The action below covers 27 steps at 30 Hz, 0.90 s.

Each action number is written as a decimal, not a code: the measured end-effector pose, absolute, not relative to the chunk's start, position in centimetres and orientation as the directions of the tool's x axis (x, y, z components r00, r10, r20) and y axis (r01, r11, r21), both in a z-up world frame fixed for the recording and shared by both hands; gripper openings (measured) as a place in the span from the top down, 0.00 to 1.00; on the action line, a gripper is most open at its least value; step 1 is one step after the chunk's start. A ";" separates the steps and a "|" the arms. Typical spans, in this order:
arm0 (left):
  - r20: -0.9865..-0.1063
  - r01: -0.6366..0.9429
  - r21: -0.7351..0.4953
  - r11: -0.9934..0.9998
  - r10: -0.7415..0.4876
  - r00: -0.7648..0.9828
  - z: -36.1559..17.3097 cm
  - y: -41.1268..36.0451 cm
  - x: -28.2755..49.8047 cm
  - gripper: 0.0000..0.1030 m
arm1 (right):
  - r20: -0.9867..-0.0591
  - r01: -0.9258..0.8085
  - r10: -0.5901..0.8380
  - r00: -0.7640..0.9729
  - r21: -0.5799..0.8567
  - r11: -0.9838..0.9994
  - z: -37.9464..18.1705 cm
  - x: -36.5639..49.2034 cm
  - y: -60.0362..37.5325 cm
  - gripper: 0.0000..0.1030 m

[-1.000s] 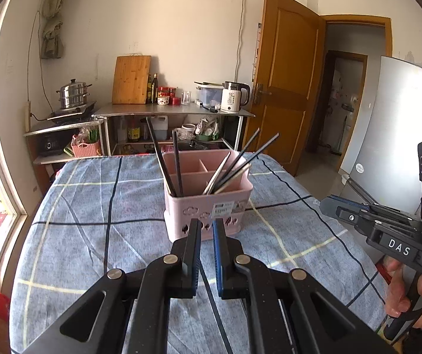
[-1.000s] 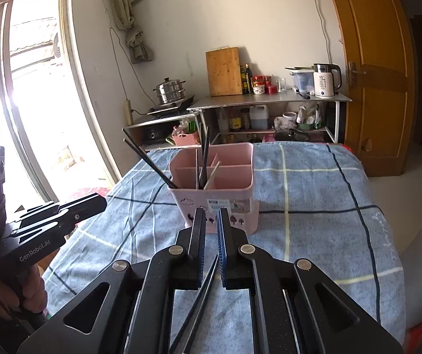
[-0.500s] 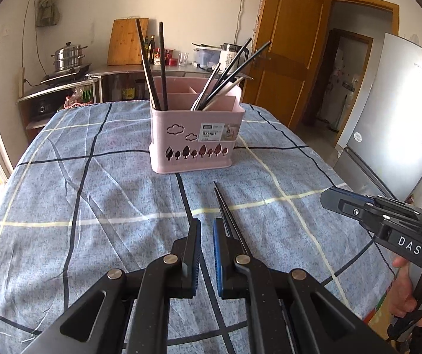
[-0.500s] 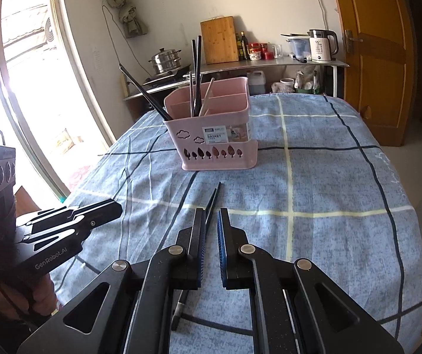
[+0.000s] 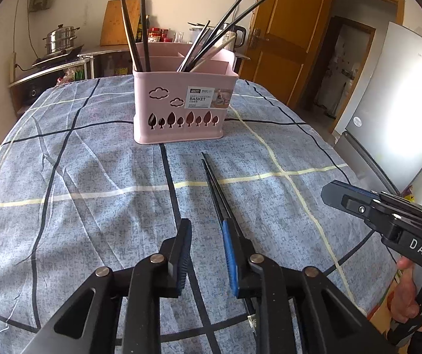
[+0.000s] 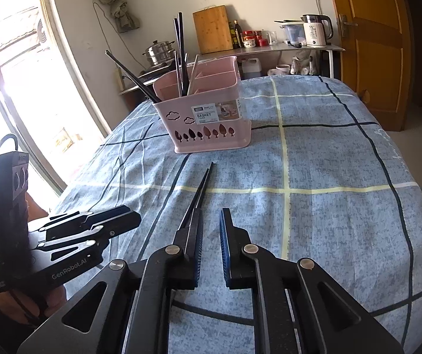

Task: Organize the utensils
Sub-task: 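Move both open tools back down to the remaining chopsticks on the cloth, then close the left tool on a black chopstick while the right tool grasps another black chopstick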

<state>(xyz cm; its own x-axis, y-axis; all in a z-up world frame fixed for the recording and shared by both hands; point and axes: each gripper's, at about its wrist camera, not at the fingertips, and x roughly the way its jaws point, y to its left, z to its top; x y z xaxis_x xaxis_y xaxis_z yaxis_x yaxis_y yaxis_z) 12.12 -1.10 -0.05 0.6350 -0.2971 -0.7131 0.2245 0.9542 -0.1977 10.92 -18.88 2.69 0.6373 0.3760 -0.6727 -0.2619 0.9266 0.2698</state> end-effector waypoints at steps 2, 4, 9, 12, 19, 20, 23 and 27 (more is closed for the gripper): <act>-0.722 0.229 -0.203 0.952 -0.304 0.622 -0.5 -1.5 12.6 0.79 | -0.675 -0.259 0.376 0.635 0.272 0.927 2.5 10.9 -19.0 0.89; -0.733 0.235 -0.203 0.951 -0.307 0.608 -1.1 -2.1 13.2 0.79 | -0.678 -0.256 0.375 0.633 0.273 0.927 2.4 10.9 -19.1 0.89; -0.752 0.240 -0.211 0.948 -0.314 0.579 -2.5 -3.1 14.5 0.79 | -0.687 -0.248 0.369 0.626 0.273 0.929 2.0 11.1 -19.4 0.89; -0.764 0.228 -0.200 0.953 -0.297 0.573 -3.2 -3.4 15.0 0.79 | -0.689 -0.244 0.369 0.624 0.277 0.929 1.8 11.2 -19.6 0.89; -0.783 0.223 -0.133 0.966 -0.240 0.574 -3.7 -3.8 15.0 0.82 | -0.696 -0.240 0.375 0.612 0.288 0.927 1.3 11.7 -19.5 0.89; -0.783 0.219 -0.129 0.967 -0.235 0.576 -3.7 -3.5 15.0 0.87 | -0.697 -0.241 0.377 0.610 0.290 0.926 1.2 11.8 -19.5 0.89; -0.781 0.199 -0.121 0.972 -0.217 0.585 -3.5 -2.6 15.0 0.90 | -0.700 -0.242 0.380 0.604 0.293 0.925 1.1 12.2 -19.1 0.89; -0.784 0.146 -0.100 0.984 -0.169 0.598 -3.4 -0.6 14.9 0.96 | -0.705 -0.254 0.389 0.593 0.295 0.921 0.8 12.9 -18.3 0.89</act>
